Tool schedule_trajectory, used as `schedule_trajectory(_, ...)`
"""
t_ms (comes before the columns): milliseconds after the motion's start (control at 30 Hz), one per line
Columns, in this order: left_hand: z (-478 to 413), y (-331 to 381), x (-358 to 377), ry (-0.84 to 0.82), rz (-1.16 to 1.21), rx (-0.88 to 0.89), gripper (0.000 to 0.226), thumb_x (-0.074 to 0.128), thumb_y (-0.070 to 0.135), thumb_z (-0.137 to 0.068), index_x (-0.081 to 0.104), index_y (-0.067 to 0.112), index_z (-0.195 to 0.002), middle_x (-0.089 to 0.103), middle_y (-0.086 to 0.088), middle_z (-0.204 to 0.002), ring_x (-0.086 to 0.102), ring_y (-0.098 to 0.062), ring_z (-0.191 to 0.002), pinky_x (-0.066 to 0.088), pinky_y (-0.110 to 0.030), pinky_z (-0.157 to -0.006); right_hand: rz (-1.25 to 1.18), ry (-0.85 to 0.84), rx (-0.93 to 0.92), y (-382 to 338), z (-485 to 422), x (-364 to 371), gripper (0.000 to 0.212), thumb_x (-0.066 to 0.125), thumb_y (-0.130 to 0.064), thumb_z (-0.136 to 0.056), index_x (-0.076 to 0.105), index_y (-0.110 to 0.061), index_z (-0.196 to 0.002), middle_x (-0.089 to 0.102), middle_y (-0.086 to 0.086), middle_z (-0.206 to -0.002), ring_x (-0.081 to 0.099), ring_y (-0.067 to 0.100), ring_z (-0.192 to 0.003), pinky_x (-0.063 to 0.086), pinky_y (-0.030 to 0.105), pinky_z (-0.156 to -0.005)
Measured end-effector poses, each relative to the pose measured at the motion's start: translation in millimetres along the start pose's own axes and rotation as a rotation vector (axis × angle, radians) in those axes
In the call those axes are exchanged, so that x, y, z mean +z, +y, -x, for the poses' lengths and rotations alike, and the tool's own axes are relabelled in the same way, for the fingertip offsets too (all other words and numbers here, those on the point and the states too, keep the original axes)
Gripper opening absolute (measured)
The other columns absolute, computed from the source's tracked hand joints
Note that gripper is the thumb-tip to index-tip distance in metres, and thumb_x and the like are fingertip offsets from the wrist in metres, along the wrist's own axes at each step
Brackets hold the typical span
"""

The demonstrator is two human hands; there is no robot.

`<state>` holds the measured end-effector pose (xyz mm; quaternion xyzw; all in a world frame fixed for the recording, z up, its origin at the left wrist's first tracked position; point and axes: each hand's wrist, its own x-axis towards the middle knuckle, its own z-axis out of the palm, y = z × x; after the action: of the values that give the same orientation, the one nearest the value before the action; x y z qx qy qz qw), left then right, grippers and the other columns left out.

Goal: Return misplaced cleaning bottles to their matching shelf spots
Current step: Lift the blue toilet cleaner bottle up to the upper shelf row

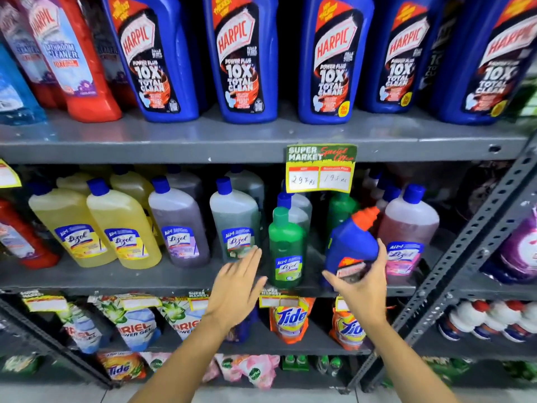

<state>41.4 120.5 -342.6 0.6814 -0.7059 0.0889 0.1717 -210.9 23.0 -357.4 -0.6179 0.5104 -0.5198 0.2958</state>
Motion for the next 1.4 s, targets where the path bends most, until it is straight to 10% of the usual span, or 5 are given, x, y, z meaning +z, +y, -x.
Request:
schedule_trajectory(233,-94.4,24.5,-155.7,0.601,0.009,0.355,0.047,0.039,0.038,-0.099,0.048,0.012,-0.136,0.048,-0.010,-0.145,0.046,-0.028,-0.128,0.034,-0.039,-0.098,-0.157,0.091,-0.144,-69.2,1.7,-61.4,0.129,0.086,-0.073,-0.032,0.022,-0.056,-0.143,0.057,-0.025,-0.126,0.065,0.002,-0.105,0.055,0.027,-0.086)
schedule_trajectory(367,-143.3,35.4,-188.5,0.432,-0.168,0.220,0.057,0.034,0.044,-0.098,0.042,0.011,-0.143,0.037,-0.010,-0.153,0.035,-0.029,-0.140,0.031,-0.046,-0.109,-0.169,0.211,-0.397,-144.2,-36.4,-87.2,0.123,0.086,-0.066,-0.037,0.023,-0.054,-0.141,0.052,-0.043,-0.120,0.058,-0.017,-0.102,0.042,0.000,-0.082)
schedule_trajectory(533,-151.6,36.6,-181.5,0.414,-0.201,0.139,0.053,0.037,0.044,-0.096,0.058,0.008,-0.129,0.060,-0.010,-0.134,0.060,-0.029,-0.115,0.045,-0.043,-0.095,-0.149,0.337,-0.540,-219.3,-96.0,-109.6,0.124,0.088,-0.062,-0.043,0.024,-0.038,-0.147,0.053,-0.030,-0.128,0.058,0.007,-0.121,0.048,0.034,-0.102)
schedule_trajectory(667,-149.8,35.9,-183.0,0.411,-0.198,0.132,0.052,0.038,0.046,-0.096,0.061,0.009,-0.123,0.067,-0.007,-0.121,0.063,-0.026,-0.108,0.048,-0.042,-0.083,-0.046,0.402,-0.511,-258.1,-139.2,-109.9,0.128,0.084,-0.065,-0.046,0.020,-0.028,-0.150,0.049,-0.012,-0.144,0.048,0.004,-0.129,0.036,0.021,-0.106)
schedule_trajectory(1400,-148.1,41.4,-180.6,0.456,-0.195,0.087,0.050,0.037,0.046,-0.095,0.065,0.011,-0.117,0.069,-0.005,-0.118,0.065,-0.024,-0.107,0.045,-0.040,-0.084,0.389,0.213,-0.199,-253.7,-166.7,-74.4,0.136,0.085,-0.059,-0.058,0.001,-0.012,-0.154,0.038,0.016,-0.145,0.054,0.041,-0.119,0.049,0.050,-0.082)
